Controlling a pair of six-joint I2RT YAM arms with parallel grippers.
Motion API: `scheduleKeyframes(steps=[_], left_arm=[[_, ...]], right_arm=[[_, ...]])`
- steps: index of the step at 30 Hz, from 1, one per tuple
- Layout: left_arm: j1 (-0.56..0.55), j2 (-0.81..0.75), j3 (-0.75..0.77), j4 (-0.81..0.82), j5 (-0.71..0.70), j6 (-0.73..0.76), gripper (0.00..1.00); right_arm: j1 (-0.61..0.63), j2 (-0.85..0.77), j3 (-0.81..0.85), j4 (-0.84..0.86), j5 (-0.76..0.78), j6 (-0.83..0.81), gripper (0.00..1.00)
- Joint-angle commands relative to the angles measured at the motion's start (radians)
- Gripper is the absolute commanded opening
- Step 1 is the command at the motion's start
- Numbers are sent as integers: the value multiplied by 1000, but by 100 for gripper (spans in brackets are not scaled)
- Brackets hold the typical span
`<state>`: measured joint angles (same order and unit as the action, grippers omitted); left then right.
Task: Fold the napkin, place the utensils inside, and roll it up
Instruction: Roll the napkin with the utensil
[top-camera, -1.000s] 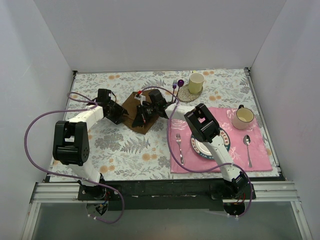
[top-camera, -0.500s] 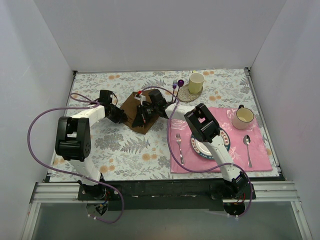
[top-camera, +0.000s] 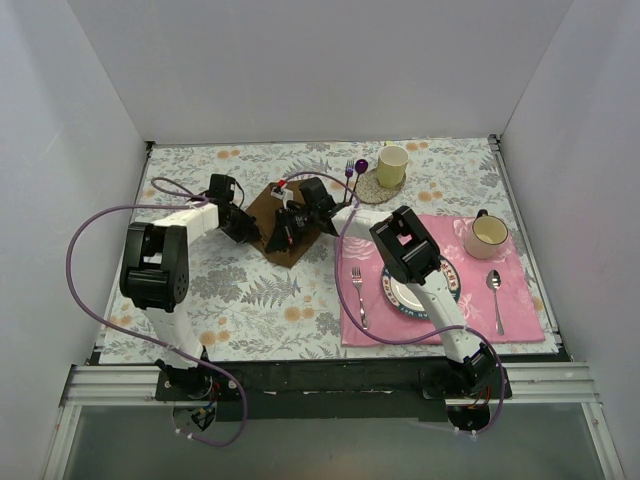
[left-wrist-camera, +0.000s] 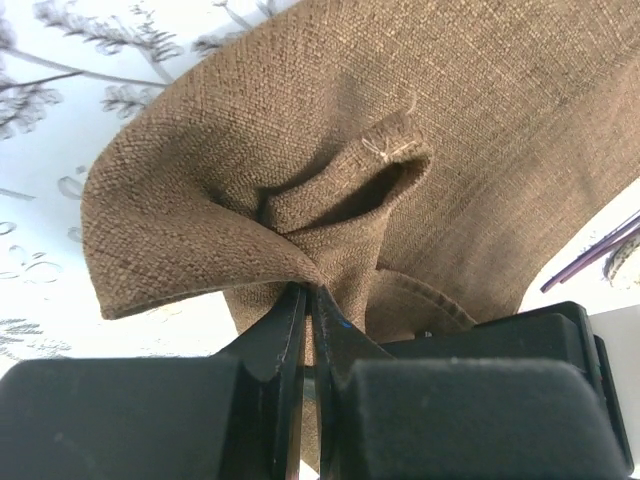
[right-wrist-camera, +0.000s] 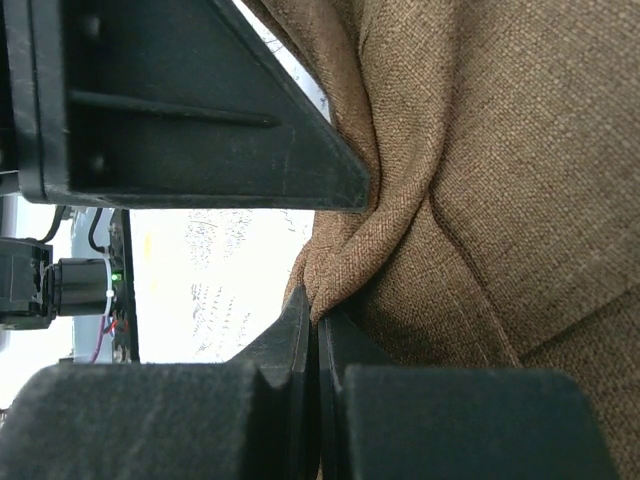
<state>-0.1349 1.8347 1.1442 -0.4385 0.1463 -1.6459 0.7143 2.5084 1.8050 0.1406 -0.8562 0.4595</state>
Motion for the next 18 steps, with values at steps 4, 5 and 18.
scheduleKeyframes(steps=[4, 5, 18], left_arm=[[-15, 109, 84, -11, -40, 18, 0], [-15, 118, 84, -14, -45, 21, 0], [-20, 202, 97, -11, -47, 35, 0]], right_arm=[[-4, 3, 4, -202, 98, -96, 11], [-6, -2, 10, -220, 108, -119, 12], [2, -167, 172, -674, 463, -395, 70]])
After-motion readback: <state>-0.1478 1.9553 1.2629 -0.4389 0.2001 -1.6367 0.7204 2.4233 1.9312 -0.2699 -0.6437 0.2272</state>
